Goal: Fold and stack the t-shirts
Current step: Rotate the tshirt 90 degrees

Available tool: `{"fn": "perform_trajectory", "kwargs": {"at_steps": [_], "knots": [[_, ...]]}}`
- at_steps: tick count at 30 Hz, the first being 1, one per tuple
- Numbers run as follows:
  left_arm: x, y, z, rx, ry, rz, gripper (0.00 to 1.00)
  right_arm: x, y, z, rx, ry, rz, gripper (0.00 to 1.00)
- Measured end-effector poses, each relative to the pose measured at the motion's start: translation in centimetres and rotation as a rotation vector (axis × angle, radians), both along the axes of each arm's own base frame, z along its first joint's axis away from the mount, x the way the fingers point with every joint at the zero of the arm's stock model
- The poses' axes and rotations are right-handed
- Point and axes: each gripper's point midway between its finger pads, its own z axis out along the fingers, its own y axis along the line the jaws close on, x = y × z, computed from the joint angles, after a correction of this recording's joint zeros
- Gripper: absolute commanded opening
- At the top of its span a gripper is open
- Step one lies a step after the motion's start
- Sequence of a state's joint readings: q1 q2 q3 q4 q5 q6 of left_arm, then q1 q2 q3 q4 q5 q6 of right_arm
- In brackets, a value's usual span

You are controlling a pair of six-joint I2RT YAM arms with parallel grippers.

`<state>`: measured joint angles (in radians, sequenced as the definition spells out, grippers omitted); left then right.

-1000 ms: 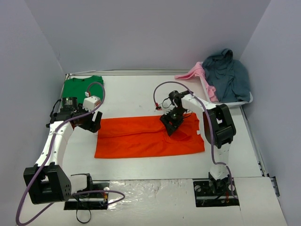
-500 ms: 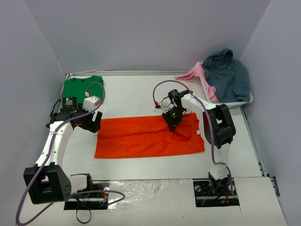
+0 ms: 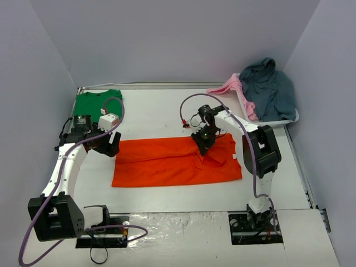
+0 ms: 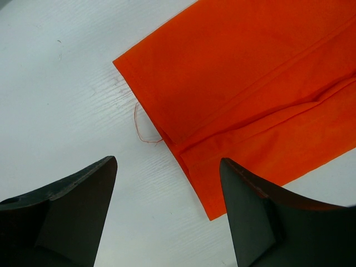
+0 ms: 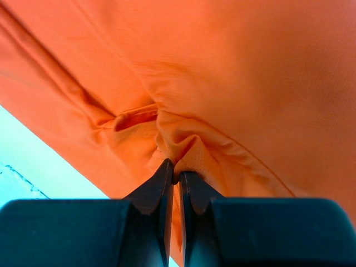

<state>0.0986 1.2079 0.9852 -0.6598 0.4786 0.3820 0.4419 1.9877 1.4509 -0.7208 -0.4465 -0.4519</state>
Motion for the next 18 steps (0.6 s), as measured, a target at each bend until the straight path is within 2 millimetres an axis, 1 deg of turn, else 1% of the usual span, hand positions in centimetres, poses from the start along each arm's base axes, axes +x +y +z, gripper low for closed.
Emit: {"fn": "perform_trajectory", "kwargs": {"at_steps": [5, 8, 13, 14, 16, 17, 18], "knots": [[0.0, 0.0, 0.0, -0.001, 0.001, 0.000, 0.73, -0.3, 0.4, 1.4, 0.010, -0.028, 0.017, 0.04], [0.0, -0.1, 0.0, -0.004, 0.000, -0.002, 0.73, -0.6, 0.5, 1.8, 0.012, -0.031, 0.021, 0.06], [0.0, -0.2, 0.0, -0.007, 0.000, -0.005, 0.73, -1.1, 0.5, 1.7, 0.004, -0.015, 0.029, 0.08], [0.0, -0.2, 0.0, -0.009, 0.000, -0.006, 0.73, -1.3, 0.5, 1.6, 0.001, -0.010, 0.031, 0.11], [0.0, -0.2, 0.0, -0.012, 0.000, -0.008, 0.73, -1.8, 0.4, 1.5, -0.006, 0.003, 0.037, 0.11], [0.0, -0.3, 0.1, -0.012, 0.000, -0.008, 0.74, -2.1, 0.4, 1.4, -0.010, 0.012, 0.040, 0.14], [0.0, -0.3, 0.1, -0.012, 0.000, -0.009, 0.73, -2.3, 0.4, 1.3, -0.012, 0.017, 0.042, 0.15]]}}
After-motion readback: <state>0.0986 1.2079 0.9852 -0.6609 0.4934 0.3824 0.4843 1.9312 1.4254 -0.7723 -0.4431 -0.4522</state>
